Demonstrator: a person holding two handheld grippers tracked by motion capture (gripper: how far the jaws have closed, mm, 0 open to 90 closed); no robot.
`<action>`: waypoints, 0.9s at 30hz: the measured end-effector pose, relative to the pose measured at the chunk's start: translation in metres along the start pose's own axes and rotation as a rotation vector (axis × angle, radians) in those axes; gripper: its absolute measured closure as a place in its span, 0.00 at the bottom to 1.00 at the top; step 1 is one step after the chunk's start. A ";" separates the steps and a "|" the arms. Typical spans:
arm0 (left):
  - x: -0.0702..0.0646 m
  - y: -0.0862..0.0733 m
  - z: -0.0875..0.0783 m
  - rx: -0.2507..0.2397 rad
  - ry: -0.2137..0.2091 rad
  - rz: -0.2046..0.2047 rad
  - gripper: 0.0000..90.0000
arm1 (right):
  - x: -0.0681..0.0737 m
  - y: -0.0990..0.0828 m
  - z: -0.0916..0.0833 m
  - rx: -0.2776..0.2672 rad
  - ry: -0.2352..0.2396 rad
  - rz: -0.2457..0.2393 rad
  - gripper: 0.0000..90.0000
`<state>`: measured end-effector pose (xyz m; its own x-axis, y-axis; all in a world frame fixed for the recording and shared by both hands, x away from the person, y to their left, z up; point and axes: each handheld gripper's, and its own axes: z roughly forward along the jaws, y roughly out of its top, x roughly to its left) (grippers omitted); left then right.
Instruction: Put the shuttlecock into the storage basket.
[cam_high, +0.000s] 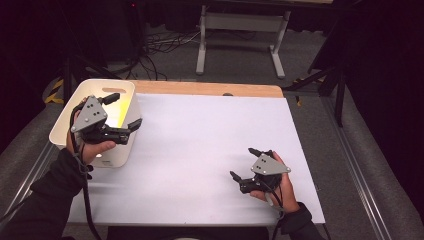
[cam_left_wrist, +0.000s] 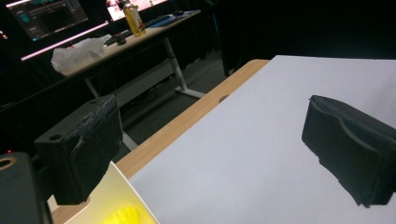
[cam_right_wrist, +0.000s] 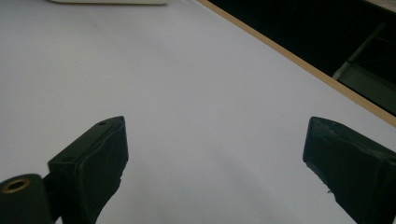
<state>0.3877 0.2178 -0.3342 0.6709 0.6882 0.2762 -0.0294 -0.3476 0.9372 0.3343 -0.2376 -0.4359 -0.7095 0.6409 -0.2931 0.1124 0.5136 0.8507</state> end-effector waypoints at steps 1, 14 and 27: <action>-0.001 0.000 0.001 -0.003 -0.003 0.000 0.07 | 0.000 0.000 0.000 0.001 0.000 0.000 0.08; -0.015 -0.004 0.006 -0.016 -0.038 0.003 0.07 | 0.002 0.001 -0.001 0.000 -0.002 -0.008 0.08; -0.028 -0.011 0.004 -0.031 -0.048 0.024 0.07 | 0.005 0.002 0.000 0.010 0.000 -0.027 0.08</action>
<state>0.3717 0.1996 -0.3528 0.7048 0.6482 0.2883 -0.0680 -0.3428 0.9369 0.3309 -0.2333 -0.4353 -0.7121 0.6271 -0.3157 0.1004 0.5360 0.8382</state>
